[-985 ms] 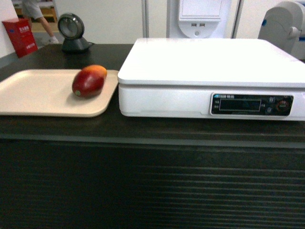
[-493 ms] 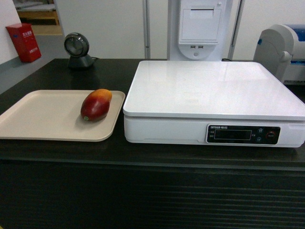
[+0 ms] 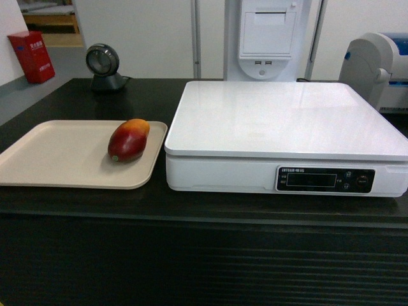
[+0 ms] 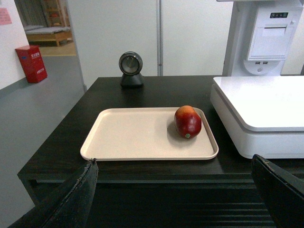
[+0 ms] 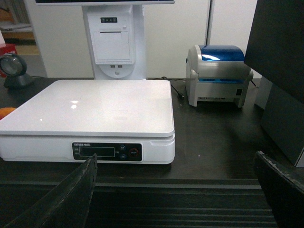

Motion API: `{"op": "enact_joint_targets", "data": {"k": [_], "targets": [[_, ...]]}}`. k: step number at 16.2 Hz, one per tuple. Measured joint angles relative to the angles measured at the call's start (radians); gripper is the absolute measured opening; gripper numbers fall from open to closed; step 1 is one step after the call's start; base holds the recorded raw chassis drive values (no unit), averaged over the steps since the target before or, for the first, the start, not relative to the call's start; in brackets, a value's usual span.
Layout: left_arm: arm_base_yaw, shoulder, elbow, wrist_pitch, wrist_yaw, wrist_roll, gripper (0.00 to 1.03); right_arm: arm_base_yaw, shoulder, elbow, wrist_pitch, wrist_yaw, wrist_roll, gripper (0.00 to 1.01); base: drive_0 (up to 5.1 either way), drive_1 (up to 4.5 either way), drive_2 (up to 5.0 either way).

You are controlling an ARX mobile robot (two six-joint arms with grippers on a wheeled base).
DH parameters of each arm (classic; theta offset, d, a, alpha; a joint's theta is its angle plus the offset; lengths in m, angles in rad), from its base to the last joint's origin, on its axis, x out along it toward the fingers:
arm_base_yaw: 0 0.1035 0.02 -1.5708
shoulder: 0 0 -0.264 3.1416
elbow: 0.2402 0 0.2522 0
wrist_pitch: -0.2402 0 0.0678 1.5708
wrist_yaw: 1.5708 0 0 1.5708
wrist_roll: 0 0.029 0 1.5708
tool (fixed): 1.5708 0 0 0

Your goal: Place dark red mango on scale at checkout

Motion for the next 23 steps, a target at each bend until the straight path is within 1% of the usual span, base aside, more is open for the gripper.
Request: {"op": "enact_joint_targets", "data": {"k": [4, 5, 6, 7, 8, 9, 10, 15, 16, 17, 18, 19, 20, 21, 22, 23], "targets": [[0.000, 0.000, 0.000, 0.000, 0.000, 0.000, 0.98, 0.000, 0.000, 0.000, 0.000, 0.000, 0.000, 0.98, 0.0, 0.00, 0.0], [-0.021, 0.013, 0.018, -0.074, -0.057, -0.010, 0.98, 0.000, 0.000, 0.000, 0.000, 0.000, 0.000, 0.98, 0.0, 0.00, 0.0], [-0.094, 0.098, 0.055, -0.124, -0.179, -0.026, 0.98, 0.000, 0.000, 0.000, 0.000, 0.001, 0.000, 0.98, 0.0, 0.00, 0.0], [-0.155, 0.178, 0.086, -0.065, -0.246, -0.029, 0.98, 0.000, 0.000, 0.000, 0.001, 0.000, 0.000, 0.98, 0.0, 0.00, 0.0], [-0.178, 0.219, 0.106, -0.001, -0.269, -0.027, 0.98, 0.000, 0.000, 0.000, 0.000, 0.000, 0.000, 0.98, 0.0, 0.00, 0.0], [-0.183, 0.262, 0.122, 0.066, -0.264, -0.028, 0.98, 0.000, 0.000, 0.000, 0.000, 0.000, 0.000, 0.98, 0.0, 0.00, 0.0], [-0.179, 0.327, 0.132, 0.137, -0.243, -0.028, 0.98, 0.000, 0.000, 0.000, 0.000, 0.000, 0.000, 0.98, 0.0, 0.00, 0.0], [-0.166, 0.439, 0.132, 0.245, -0.203, -0.027, 0.98, 0.000, 0.000, 0.000, 0.000, 0.000, 0.000, 0.98, 0.0, 0.00, 0.0], [-0.152, 0.505, 0.134, 0.310, -0.182, -0.027, 0.98, 0.000, 0.000, 0.000, 0.000, 0.000, 0.000, 0.98, 0.0, 0.00, 0.0], [-0.130, 0.620, 0.148, 0.415, -0.135, -0.023, 0.98, 0.000, 0.000, 0.000, 0.000, 0.000, 0.000, 0.98, 0.0, 0.00, 0.0], [-0.105, 0.774, 0.189, 0.546, -0.076, -0.010, 0.98, 0.000, 0.000, 0.000, 0.000, 0.000, 0.000, 0.98, 0.0, 0.00, 0.0], [-0.080, 0.956, 0.263, 0.676, -0.009, 0.015, 0.98, 0.000, 0.000, 0.000, 0.000, 0.000, 0.000, 0.98, 0.0, 0.00, 0.0], [-0.077, 1.185, 0.393, 0.728, 0.056, 0.063, 0.98, 0.000, 0.000, 0.000, 0.000, 0.000, 0.000, 0.98, 0.0, 0.00, 0.0], [-0.103, 1.502, 0.620, 0.600, 0.128, 0.086, 0.98, 0.000, 0.000, 0.000, 0.000, 0.000, 0.000, 0.98, 0.0, 0.00, 0.0], [-0.121, 1.645, 0.796, 0.509, 0.163, 0.082, 0.98, 0.000, 0.000, 0.000, 0.000, 0.000, 0.000, 0.98, 0.0, 0.00, 0.0], [-0.126, 1.701, 0.871, 0.465, 0.169, 0.082, 0.98, 0.000, 0.000, 0.000, 0.000, 0.000, 0.000, 0.98, 0.0, 0.00, 0.0]]}}
